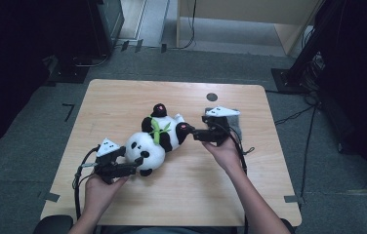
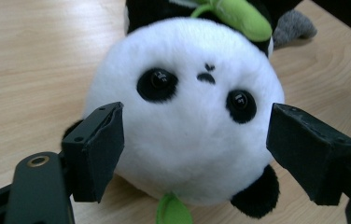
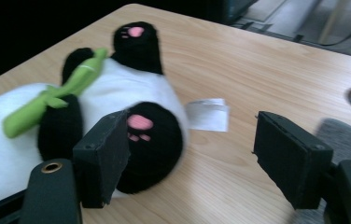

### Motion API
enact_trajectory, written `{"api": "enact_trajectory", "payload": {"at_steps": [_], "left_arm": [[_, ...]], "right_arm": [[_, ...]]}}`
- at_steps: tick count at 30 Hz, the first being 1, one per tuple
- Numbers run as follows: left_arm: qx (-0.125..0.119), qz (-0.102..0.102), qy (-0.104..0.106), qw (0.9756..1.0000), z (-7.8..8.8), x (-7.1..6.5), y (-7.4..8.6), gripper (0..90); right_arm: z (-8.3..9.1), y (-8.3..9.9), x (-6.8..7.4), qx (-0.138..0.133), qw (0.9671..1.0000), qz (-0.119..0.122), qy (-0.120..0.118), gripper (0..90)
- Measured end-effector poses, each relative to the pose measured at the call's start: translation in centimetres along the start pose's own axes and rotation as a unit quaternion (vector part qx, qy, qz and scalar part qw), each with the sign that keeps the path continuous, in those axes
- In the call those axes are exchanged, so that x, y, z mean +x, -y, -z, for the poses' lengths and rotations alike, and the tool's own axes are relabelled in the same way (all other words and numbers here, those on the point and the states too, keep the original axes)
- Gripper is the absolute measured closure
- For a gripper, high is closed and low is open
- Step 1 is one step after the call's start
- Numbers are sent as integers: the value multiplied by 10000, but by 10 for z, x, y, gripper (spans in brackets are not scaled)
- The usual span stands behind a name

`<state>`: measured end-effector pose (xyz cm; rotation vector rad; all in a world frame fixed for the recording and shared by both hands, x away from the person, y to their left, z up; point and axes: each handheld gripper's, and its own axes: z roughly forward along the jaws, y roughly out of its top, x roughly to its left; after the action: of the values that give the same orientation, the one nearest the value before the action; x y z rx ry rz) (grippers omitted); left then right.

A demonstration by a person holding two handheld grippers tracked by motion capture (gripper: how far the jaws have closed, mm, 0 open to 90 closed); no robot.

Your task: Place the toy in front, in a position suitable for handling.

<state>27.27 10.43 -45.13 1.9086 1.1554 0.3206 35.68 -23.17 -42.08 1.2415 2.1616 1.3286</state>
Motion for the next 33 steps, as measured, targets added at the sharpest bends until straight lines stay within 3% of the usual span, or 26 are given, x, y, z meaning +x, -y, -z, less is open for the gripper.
{"api": "enact_trajectory", "payload": {"at_steps": [6,8,10,11,13,17,21,27,30,33], "left_arm": [[105,-94,-132,9998,-10,2,2,182],[88,-59,-100,9999,-11,6,2,181],[86,-27,-66,9999,-12,11,2,183],[81,-32,-34,10000,-12,13,2,183],[92,-62,-16,9999,-13,16,0,188],[138,-228,-2,9996,-17,23,-5,193],[169,-250,192,9994,-24,35,-12,205],[177,-509,221,9983,-31,45,-23,251],[145,-556,407,9975,-33,51,-26,289],[250,-443,696,9963,-35,60,-28,291]], "right_arm": [[-24,-1,16,231,9994,128,-239,256],[-34,2,17,381,9988,101,-305,314],[-40,5,17,482,9975,68,-504,449],[-40,6,18,507,9981,105,-348,511],[-38,6,19,468,9982,146,-341,573],[-32,9,25,484,9979,395,-183,613],[-21,19,30,464,9985,300,-16,616],[-2,39,38,446,9987,226,62,635],[5,45,45,469,9986,233,75,636],[10,47,51,510,9984,253,70,634]]}}
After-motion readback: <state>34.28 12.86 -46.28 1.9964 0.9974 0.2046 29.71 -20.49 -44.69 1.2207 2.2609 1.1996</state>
